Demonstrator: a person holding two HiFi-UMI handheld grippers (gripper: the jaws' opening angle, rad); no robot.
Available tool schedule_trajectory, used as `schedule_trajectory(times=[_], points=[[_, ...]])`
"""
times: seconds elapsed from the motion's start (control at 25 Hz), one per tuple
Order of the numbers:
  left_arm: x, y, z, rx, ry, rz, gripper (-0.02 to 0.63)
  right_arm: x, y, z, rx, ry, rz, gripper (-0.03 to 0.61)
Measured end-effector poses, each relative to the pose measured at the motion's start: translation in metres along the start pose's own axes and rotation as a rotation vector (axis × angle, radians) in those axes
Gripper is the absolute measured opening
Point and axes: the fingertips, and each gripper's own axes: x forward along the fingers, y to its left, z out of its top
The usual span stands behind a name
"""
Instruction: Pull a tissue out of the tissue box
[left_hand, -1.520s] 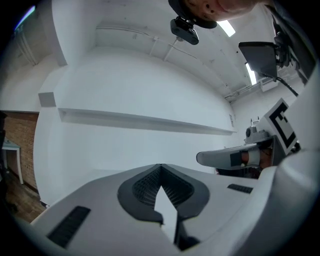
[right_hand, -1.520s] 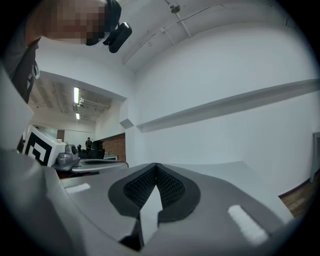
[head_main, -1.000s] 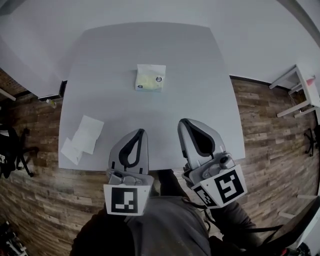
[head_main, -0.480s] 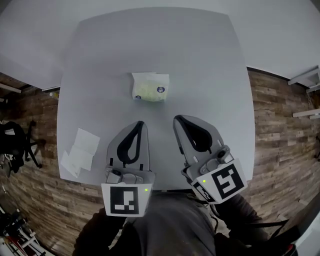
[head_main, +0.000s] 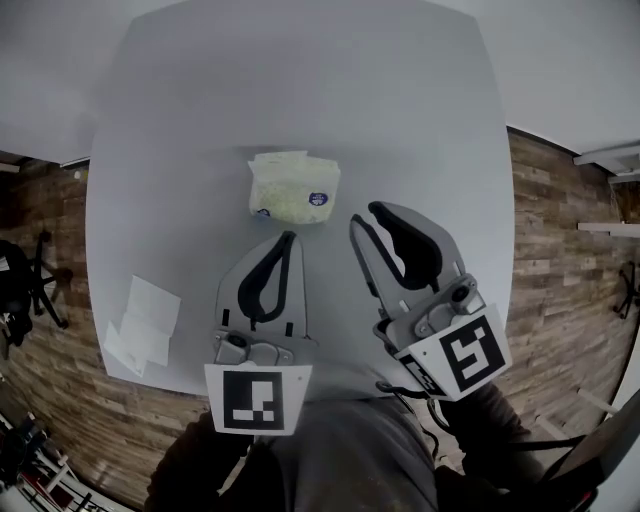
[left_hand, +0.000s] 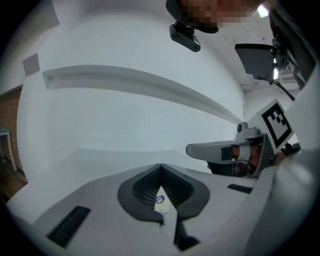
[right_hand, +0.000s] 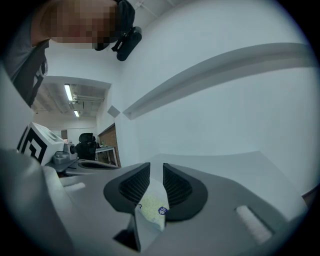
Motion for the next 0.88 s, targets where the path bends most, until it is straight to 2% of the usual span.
schedule_trajectory(times=[0.2,0.36,0.52,0.64,0.68,0.76,0.88], points=[[0.043,0.005,-0.036,-0.035,0.073,-0.058,-0.002,0.038,-0.024,-0.034,0.033,0.055,0.021,0.121],[0.06,0.003,-0.062,-0.064,0.141,-0.099,-0.002,0.061,-0.037,-0.056,0.049,0.106,0.038,0.125],[0.071,0.012,-0.077,-0.096,0.166,-0.087,-0.002,0.076,-0.039,-0.077,0.065,0.148,0.086,0.133],[0.077,0.018,-0.085,-0.091,0.171,-0.081,-0.002,0.082,-0.036,-0.089,0.05,0.176,0.11,0.132],[0.079,0.019,-0.088,-0.089,0.175,-0.08,-0.002,0.084,-0.036,-0.093,0.036,0.185,0.108,0.12],[0.085,0.02,-0.095,-0.086,0.183,-0.076,-0.002,0.087,-0.037,-0.098,0.006,0.198,0.092,0.006],[0.093,0.02,-0.1,-0.075,0.188,-0.074,-0.002,0.087,-0.034,-0.095,-0.014,0.195,0.099,0.002]])
